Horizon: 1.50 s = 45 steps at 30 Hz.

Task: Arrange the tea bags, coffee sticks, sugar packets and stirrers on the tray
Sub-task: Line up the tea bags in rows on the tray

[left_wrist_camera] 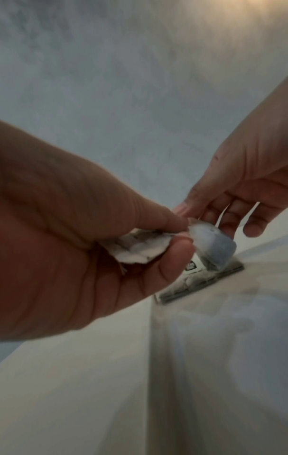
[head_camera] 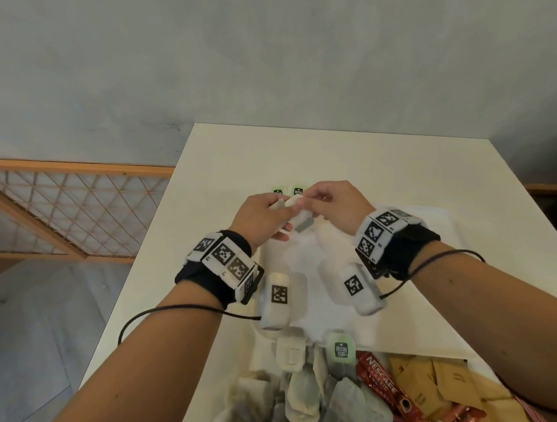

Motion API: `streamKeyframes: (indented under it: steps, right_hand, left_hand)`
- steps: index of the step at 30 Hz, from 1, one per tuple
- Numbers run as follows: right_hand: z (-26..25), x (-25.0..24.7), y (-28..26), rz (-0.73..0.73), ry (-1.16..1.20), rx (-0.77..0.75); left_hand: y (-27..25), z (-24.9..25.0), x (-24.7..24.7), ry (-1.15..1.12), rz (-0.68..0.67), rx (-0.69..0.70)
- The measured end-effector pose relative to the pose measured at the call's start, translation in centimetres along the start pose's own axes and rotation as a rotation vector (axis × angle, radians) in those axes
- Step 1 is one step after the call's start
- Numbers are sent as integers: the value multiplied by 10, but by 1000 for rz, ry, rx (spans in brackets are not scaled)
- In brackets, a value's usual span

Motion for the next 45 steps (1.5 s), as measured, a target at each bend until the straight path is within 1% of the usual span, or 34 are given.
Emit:
streamKeyframes:
  steps: [2, 5, 6, 8, 11, 14, 16, 17, 20, 21, 22, 25, 26, 29, 31, 35, 38, 41, 45]
  right_hand:
    - [3, -5, -9, 48, -10, 24]
    - [15, -20, -22, 181, 15, 120]
    - [17, -23, -27, 208, 19, 145]
    - [16, -23, -35, 218, 26, 172]
    - [1, -19, -46, 193, 64, 148]
    - [-16, -19, -55, 175, 126, 112]
    - [-24, -21, -58, 154, 123, 85]
    - [-25, -24, -59, 165, 118, 80]
    - [-18, -41, -55, 281, 93, 101]
    - [-16, -44, -53, 292, 86, 103]
    - [-14, -43, -50, 268, 82, 94]
    - [-12, -28, -41, 88, 46, 59]
    - [-11, -23, -37, 54, 31, 59]
    - [-3, -12, -29, 22, 16, 102]
    - [5, -2, -24, -1, -19, 150]
    - [19, 9, -6, 18, -84, 216]
    - [17, 15, 11, 37, -118, 199]
    - [10, 23, 29, 70, -114, 175]
    - [8, 31, 45, 87, -57, 195]
  left_hand:
    - [-4, 4, 2, 6, 38, 16]
    - [-12, 7, -4, 45, 179, 54]
    - [-16, 8, -2, 63, 191, 71]
    - [-24, 13, 10, 87, 161, 104]
    - [-35, 18, 27, 99, 112, 132]
    - [-39, 24, 29, 91, 112, 156]
    - [-41, 26, 26, 79, 123, 165]
    - [-41, 26, 23, 69, 128, 158]
    - [-37, 20, 16, 28, 134, 102]
    - [-35, 18, 14, 19, 133, 84]
    - [-34, 16, 12, 12, 130, 70]
    - [-32, 12, 9, -9, 111, 54]
    - [-31, 11, 8, -17, 104, 52]
    - [-26, 4, 0, -49, 97, 7]
    - [-19, 0, -11, -63, 116, -37]
    - [-8, -4, -37, -141, 182, -69]
    - [0, -6, -54, -199, 225, -57]
    - [6, -7, -66, -169, 277, -20]
    - [11, -8, -77, -78, 332, 44]
Point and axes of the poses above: each hand's wrist, its own y-axis towards the middle knuckle, its own x-axis out of the palm, z = x × y, the point moved 8 cm from there along y, towards the middle knuckle, and after that the axes turned 10 degrees about -y, right-handed, at the moved point
